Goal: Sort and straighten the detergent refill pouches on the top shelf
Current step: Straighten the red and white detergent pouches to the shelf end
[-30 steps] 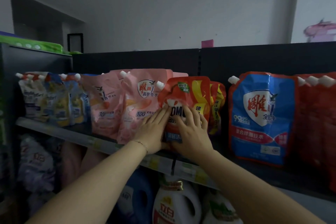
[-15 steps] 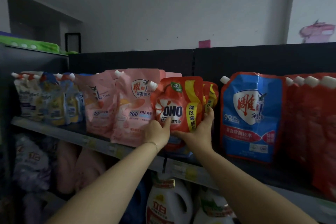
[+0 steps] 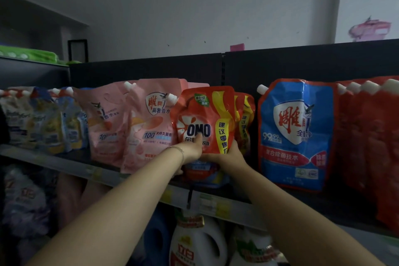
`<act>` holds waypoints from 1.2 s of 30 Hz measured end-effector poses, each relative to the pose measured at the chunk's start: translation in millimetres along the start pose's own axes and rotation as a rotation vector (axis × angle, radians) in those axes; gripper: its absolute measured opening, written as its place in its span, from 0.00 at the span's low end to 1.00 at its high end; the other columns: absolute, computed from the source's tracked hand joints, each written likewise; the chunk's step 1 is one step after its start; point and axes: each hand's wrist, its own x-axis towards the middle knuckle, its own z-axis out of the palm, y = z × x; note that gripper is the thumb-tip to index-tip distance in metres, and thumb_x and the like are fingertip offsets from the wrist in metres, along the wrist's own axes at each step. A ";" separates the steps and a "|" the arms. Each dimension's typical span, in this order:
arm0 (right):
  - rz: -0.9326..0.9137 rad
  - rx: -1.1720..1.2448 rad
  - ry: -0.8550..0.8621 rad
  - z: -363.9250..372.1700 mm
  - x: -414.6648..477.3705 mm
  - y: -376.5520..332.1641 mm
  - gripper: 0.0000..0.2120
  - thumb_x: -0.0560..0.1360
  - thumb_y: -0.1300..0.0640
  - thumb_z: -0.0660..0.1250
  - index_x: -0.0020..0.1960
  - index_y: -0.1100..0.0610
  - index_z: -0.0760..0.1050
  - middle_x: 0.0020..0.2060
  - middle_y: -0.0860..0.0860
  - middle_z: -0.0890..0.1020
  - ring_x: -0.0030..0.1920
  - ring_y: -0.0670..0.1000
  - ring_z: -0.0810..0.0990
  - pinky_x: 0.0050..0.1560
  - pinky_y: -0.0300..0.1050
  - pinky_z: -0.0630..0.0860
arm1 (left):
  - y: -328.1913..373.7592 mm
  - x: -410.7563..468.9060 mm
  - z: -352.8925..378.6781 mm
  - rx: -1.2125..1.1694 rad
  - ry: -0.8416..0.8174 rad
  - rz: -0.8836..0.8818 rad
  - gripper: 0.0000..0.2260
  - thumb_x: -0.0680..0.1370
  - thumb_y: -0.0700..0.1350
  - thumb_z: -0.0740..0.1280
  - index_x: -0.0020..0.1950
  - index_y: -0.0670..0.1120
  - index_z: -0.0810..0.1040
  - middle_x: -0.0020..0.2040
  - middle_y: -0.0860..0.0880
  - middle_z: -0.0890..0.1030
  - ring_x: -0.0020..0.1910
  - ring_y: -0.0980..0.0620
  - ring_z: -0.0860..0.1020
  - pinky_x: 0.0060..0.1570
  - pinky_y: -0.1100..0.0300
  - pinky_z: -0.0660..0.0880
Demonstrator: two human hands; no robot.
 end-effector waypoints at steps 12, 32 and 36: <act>-0.019 -0.023 0.175 -4.6 16.8 1.7 0.32 0.58 0.58 0.83 0.55 0.55 0.69 0.48 0.51 0.80 0.49 0.53 0.81 0.50 0.51 0.80 | -4.1 21.0 6.3 -0.129 -0.046 0.048 0.44 0.74 0.73 0.48 0.75 0.39 0.60 0.70 0.40 0.69 0.68 0.40 0.69 0.65 0.45 0.70; 0.198 0.296 0.120 -41.2 36.3 -3.6 0.15 0.79 0.50 0.56 0.56 0.58 0.75 0.55 0.63 0.79 0.57 0.62 0.78 0.62 0.58 0.73 | -6.2 24.6 72.0 -0.730 0.512 -0.030 0.68 0.44 0.87 0.46 0.67 0.39 0.69 0.59 0.42 0.77 0.56 0.41 0.77 0.56 0.44 0.75; 0.294 -0.128 0.068 -33.0 52.6 5.4 0.23 0.79 0.57 0.60 0.73 0.58 0.63 0.67 0.60 0.72 0.65 0.60 0.72 0.66 0.54 0.70 | -7.3 24.2 76.7 -0.727 0.582 -0.012 0.64 0.49 0.87 0.48 0.67 0.39 0.68 0.61 0.42 0.76 0.58 0.41 0.76 0.58 0.43 0.74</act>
